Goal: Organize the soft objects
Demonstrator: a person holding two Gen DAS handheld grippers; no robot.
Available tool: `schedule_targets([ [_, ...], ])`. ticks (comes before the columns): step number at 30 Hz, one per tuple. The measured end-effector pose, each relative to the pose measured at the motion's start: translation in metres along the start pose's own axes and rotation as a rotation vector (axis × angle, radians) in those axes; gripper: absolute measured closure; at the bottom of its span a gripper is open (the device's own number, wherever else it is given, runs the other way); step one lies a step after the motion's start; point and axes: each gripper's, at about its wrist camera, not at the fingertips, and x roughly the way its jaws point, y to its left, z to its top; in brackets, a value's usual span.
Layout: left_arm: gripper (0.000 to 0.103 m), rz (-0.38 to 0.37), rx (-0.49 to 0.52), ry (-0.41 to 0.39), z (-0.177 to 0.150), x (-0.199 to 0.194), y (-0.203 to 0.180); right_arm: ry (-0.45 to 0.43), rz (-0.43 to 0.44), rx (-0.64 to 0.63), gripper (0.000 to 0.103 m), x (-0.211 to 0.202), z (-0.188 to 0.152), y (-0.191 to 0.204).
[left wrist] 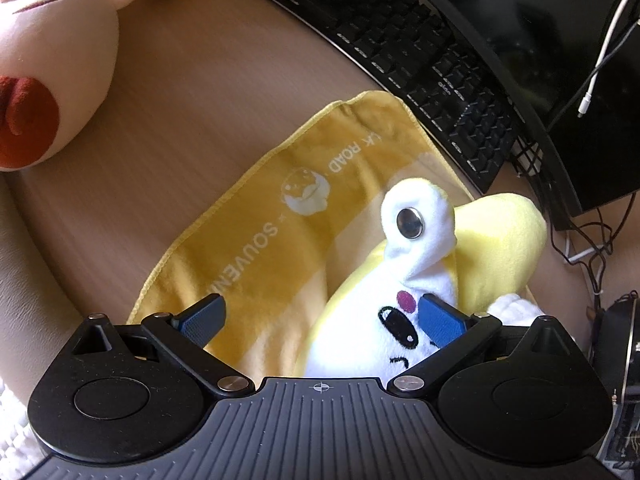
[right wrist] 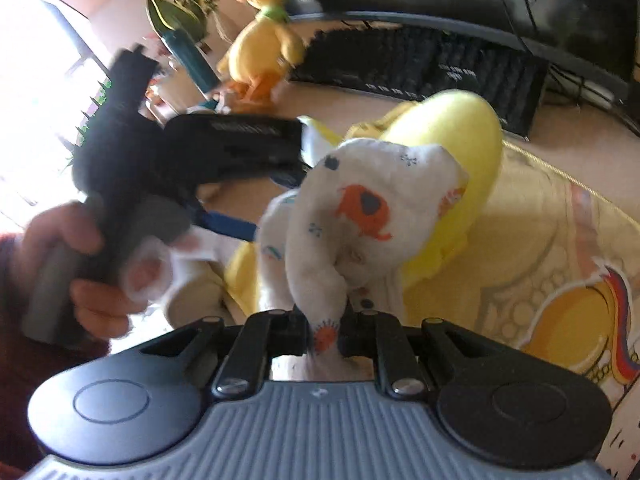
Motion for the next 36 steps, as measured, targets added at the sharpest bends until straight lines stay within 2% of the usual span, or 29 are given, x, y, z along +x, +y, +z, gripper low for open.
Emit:
schedule_targets([
  [5, 0.000, 0.036, 0.005, -0.008, 0.007, -0.002, 0.002, 0.006, -0.051, 0.037, 0.088, -0.007, -0.006, -0.022],
  [10, 0.000, 0.077, 0.016, -0.015, 0.015, -0.004, 0.003, 0.015, -0.094, 0.157, 0.088, -0.016, -0.019, -0.060],
  [15, 0.000, 0.181, 0.069, -0.056, 0.022, -0.013, -0.004, -0.005, -0.126, 0.275, 0.088, -0.027, -0.031, -0.096],
  [17, 0.000, 0.210, 0.118, -0.104, 0.021, -0.025, -0.011, -0.022, -0.126, 0.323, 0.088, -0.036, -0.034, -0.110],
  [20, 0.000, 0.180, 0.281, -0.152, 0.006, -0.044, -0.041, -0.062, -0.140, 0.360, 0.088, -0.051, -0.036, -0.123],
  [25, 0.000, 0.099, 0.576, -0.092, -0.036, -0.039, -0.106, -0.147, -0.165, 0.376, 0.088, -0.075, -0.024, -0.134],
  [29, 0.000, 0.094, 0.664, -0.025, -0.057, -0.001, -0.141, -0.201, -0.164, 0.376, 0.088, -0.088, -0.015, -0.135],
  [32, 0.000, 0.192, 0.752, -0.067, -0.062, 0.017, -0.155, -0.210, -0.163, 0.375, 0.088, -0.089, -0.013, -0.134],
  [34, 0.000, 0.246, 0.758, -0.100, -0.055, 0.019, -0.152, -0.210, -0.161, 0.370, 0.088, -0.087, -0.012, -0.131],
  [36, 0.000, 0.265, 0.707, -0.104, -0.043, 0.016, -0.136, -0.214, -0.161, 0.360, 0.088, -0.087, -0.012, -0.127],
])
